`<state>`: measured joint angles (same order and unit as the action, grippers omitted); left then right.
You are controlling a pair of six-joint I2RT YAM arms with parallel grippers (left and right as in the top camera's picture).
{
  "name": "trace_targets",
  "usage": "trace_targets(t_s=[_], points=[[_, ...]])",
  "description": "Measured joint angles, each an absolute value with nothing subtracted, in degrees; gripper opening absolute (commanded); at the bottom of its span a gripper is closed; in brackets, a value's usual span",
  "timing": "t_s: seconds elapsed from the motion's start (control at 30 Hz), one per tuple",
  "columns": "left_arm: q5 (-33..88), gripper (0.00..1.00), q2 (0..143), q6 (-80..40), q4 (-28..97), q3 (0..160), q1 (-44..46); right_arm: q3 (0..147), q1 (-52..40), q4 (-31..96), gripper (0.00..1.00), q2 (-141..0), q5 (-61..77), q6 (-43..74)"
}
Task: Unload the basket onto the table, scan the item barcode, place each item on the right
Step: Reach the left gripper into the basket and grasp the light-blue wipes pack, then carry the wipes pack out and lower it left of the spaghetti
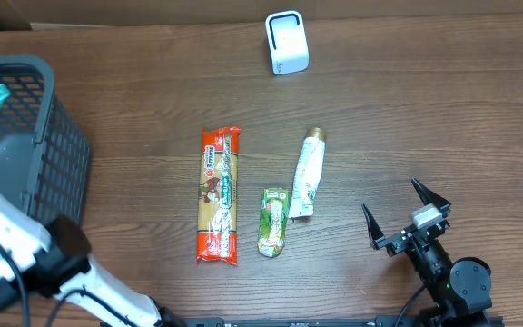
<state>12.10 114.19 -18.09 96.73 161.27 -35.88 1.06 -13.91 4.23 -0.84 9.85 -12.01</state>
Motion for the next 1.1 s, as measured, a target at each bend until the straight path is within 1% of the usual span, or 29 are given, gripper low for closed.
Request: trace_targets(t_s=[0.2, 0.33, 0.4, 0.5, 0.7, 0.8, 0.93, 1.03, 1.1], points=[[16.71, 0.17, 105.27, -13.39, 96.75, 161.29, -27.92, 1.06, -13.93, 4.23, 1.0, -0.84, 9.85, -12.03], [17.82, 0.17, 101.38, -11.31, 96.86, 157.38, -19.81, 1.06, -13.93, 4.23, 1.0, -0.84, 9.85, -12.03], [17.78, 0.17, 100.27, -10.72, 96.86, 153.77, -15.86, 1.06, -13.93, 4.21, 1.0, -0.84, 9.85, -12.01], [16.21, 0.21, 99.63, -10.26, 96.84, 146.26, -10.11, 1.06, -13.93, 4.23, 1.0, -0.84, 9.85, -12.01], [10.33, 0.2, 100.12, -10.04, 95.46, 126.04, -2.09, 1.06, -13.91, 4.21, 1.0, -0.84, 9.85, -11.99], [7.35, 0.2, 100.31, -10.04, 90.7, 114.26, 0.23, 1.06, -13.91, 4.25, 1.0, -0.84, 9.85, -12.03], [4.12, 0.23, 100.42, -10.07, 81.95, 99.42, 1.43, 1.06, -13.93, 4.23, 1.0, -0.84, 9.85, -12.01], [1.91, 0.24, 100.42, -10.07, 73.08, 88.51, 1.41, 1.06, -13.93, 4.25, 1.0, -0.84, 9.85, -12.01], [0.54, 0.23, 100.47, -10.07, 66.26, 81.52, 1.43, 1.06, -13.93, 4.21, 1.0, -0.84, 9.85, -12.01]])
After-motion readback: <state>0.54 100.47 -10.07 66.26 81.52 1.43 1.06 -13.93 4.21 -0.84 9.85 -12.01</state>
